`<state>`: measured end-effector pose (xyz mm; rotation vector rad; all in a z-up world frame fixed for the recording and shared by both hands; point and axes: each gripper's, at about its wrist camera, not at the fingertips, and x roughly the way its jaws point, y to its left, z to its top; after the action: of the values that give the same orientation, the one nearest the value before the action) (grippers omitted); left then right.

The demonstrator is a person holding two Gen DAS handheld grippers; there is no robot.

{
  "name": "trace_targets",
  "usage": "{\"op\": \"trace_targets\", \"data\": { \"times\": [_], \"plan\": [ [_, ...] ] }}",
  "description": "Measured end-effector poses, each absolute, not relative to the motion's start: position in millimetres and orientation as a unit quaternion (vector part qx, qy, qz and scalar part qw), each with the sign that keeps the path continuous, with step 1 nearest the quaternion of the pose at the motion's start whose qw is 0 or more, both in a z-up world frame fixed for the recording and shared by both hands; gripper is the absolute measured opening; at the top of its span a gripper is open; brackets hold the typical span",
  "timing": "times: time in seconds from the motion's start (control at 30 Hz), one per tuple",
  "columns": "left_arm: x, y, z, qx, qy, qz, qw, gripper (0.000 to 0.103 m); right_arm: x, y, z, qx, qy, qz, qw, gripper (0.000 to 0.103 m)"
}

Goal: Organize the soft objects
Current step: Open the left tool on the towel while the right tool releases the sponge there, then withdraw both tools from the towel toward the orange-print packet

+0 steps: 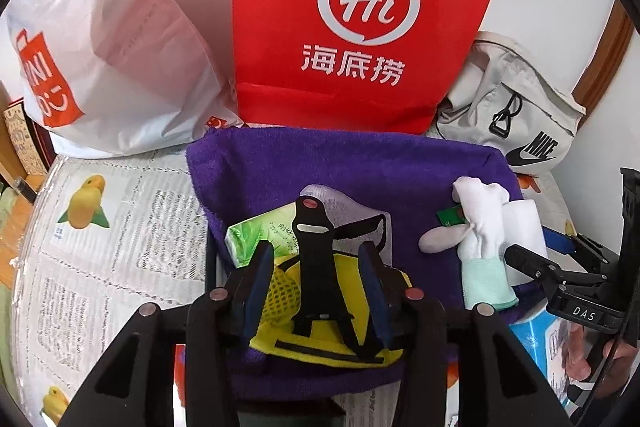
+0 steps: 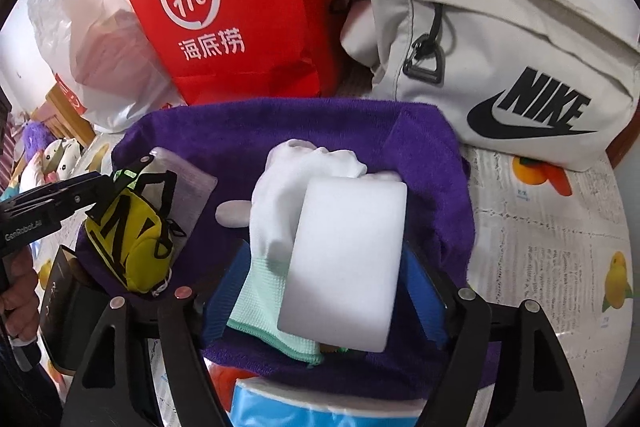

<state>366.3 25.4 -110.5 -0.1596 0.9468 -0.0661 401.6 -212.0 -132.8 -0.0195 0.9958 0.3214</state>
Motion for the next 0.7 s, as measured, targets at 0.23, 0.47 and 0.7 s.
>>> {"op": "trace_targets", "data": {
  "times": [0.23, 0.47, 0.7],
  "plan": [
    [341.5, 36.6, -92.7, -0.090, 0.442, -0.032, 0.892, 0.046, 380.1, -214.1, -118.2, -0.014, 0.462, 0.142, 0.875, 0.081],
    [300.1, 47.3, -72.6, -0.091, 0.425, -0.036, 0.900, 0.046, 343.3, -220.7, -97.5, 0.002, 0.437, 0.121, 0.891, 0.081],
    [260.2, 59.4, -66.3, -0.104, 0.418, -0.040, 0.901, 0.047, 280.5, -209.5, -79.9, 0.006, 0.425, 0.143, 0.894, 0.081]
  ]
}}
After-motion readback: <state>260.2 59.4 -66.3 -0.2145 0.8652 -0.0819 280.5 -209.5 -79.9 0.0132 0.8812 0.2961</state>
